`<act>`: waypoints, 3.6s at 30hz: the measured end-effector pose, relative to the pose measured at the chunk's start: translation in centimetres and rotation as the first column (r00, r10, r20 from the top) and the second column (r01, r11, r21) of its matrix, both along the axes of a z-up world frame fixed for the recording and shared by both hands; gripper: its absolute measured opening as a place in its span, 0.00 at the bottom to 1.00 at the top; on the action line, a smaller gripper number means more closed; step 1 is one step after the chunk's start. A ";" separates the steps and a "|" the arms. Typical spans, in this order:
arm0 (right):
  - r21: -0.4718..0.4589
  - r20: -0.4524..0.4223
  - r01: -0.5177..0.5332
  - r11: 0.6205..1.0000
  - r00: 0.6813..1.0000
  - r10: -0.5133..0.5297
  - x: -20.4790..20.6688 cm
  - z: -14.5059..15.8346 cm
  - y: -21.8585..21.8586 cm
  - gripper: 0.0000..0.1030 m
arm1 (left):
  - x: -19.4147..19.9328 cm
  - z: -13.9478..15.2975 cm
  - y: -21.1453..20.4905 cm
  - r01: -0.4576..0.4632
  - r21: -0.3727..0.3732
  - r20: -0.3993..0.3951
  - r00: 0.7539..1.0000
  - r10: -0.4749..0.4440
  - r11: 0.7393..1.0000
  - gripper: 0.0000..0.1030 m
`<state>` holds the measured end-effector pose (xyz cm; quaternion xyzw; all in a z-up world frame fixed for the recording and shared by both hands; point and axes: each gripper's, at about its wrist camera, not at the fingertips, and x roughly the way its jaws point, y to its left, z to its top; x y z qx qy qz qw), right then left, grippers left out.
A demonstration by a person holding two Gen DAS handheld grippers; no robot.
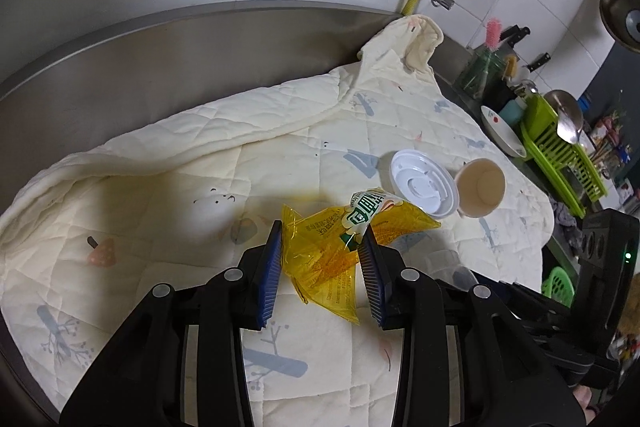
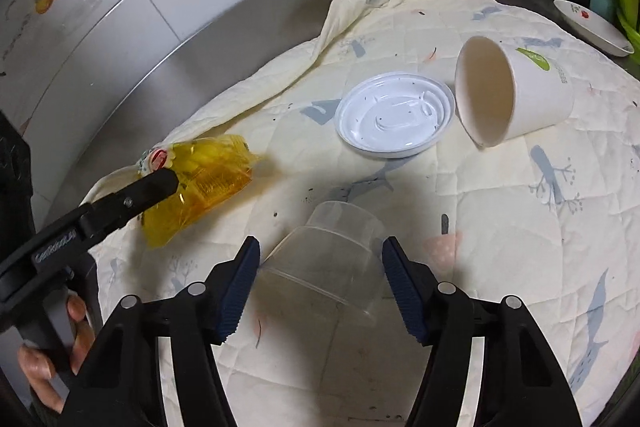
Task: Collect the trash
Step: 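Carry the wrapper and clear cup over the green basket and open both tools to drop them, then return to the cloth and grasp the white paper cup with the right tool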
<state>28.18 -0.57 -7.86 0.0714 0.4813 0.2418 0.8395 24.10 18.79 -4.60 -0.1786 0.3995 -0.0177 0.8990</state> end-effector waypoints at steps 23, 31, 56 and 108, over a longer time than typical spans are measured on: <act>0.030 0.131 0.109 0.994 0.985 -0.112 -7.2 5.1 -15.4 0.58 | -1.6 3.8 -10.8 0.192 0.091 0.050 0.979 -0.197 0.977 0.35; -0.032 0.166 0.283 0.959 0.947 -0.274 -9.8 5.6 -26.4 0.58 | -1.6 4.2 -18.8 0.320 0.074 0.056 0.944 -0.324 0.945 0.35; -0.126 0.101 0.601 0.789 0.799 -0.593 -16.7 0.7 -50.0 0.60 | -3.6 3.5 -43.8 0.634 0.129 -0.012 0.770 -0.638 0.763 0.35; -0.060 0.147 0.363 0.930 0.924 -0.352 -13.2 4.6 -36.9 0.66 | -2.6 2.3 -32.1 0.448 0.206 -0.052 0.893 -0.447 0.870 0.68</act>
